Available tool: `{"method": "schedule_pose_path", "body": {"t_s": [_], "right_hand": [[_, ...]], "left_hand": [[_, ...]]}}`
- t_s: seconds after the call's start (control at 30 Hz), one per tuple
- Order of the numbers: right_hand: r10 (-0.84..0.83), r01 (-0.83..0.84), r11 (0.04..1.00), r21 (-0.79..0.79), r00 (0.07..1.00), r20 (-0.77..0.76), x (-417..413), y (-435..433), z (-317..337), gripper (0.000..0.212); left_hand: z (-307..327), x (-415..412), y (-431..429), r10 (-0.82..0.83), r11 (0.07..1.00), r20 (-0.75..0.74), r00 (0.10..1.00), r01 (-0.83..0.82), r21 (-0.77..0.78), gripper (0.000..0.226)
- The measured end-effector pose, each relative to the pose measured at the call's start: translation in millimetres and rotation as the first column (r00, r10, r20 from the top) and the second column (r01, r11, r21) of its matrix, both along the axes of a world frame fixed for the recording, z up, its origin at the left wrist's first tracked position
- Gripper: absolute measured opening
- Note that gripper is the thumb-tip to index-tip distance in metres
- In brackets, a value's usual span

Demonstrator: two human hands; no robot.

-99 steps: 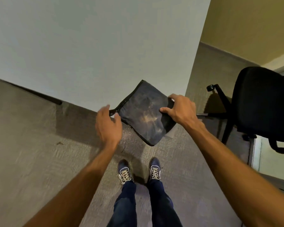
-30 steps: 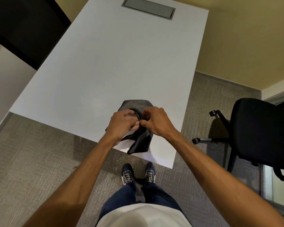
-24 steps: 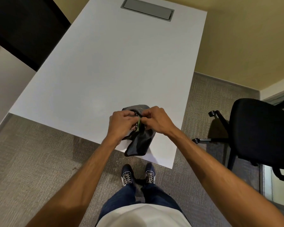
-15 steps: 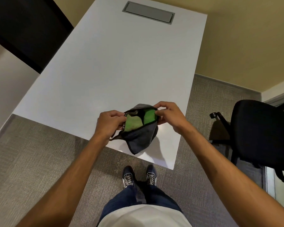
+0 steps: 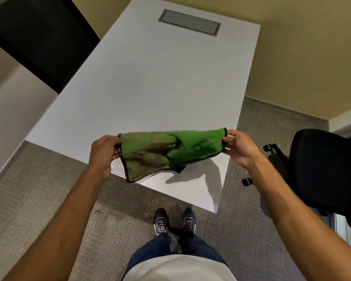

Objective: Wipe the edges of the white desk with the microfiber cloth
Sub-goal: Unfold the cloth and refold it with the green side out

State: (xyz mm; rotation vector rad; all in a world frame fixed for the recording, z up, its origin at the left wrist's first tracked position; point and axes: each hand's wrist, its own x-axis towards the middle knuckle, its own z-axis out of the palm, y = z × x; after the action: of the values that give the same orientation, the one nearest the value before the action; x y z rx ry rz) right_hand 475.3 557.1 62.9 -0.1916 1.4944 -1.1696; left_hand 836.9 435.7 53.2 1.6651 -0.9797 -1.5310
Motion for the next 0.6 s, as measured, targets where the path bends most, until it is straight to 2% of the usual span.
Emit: {"method": "schedule_pose_path", "body": {"t_s": [0.23, 0.37, 0.43, 0.6], "right_hand": [[-0.082, 0.083, 0.995, 0.061, 0.996, -0.019, -8.9, 7.2, -11.8, 0.034], [-0.134, 0.142, 0.989, 0.051, 0.983, -0.127, -15.5, 9.8, -12.5, 0.034], [-0.093, 0.096, 0.995, 0.012, 0.983, -0.161, -17.9, 10.6, -10.1, 0.042], [0.080, -0.107, 0.992, -0.071, 0.947, -0.312, -22.7, 9.8, -2.8, 0.036]], "left_hand": [[-0.3, 15.5, -4.7, 0.002, 1.000, 0.018, 1.000, -0.001, -0.011, 0.010], [3.5, 25.3, -9.4, 0.024, 0.999, 0.026, 0.999, -0.023, -0.041, 0.011], [5.6, 28.1, -10.7, 0.012, 0.998, 0.030, 0.999, -0.010, -0.057, 0.016], [9.9, 33.5, -17.3, -0.102, 0.992, 0.008, 0.995, 0.103, -0.072, 0.017]]}}
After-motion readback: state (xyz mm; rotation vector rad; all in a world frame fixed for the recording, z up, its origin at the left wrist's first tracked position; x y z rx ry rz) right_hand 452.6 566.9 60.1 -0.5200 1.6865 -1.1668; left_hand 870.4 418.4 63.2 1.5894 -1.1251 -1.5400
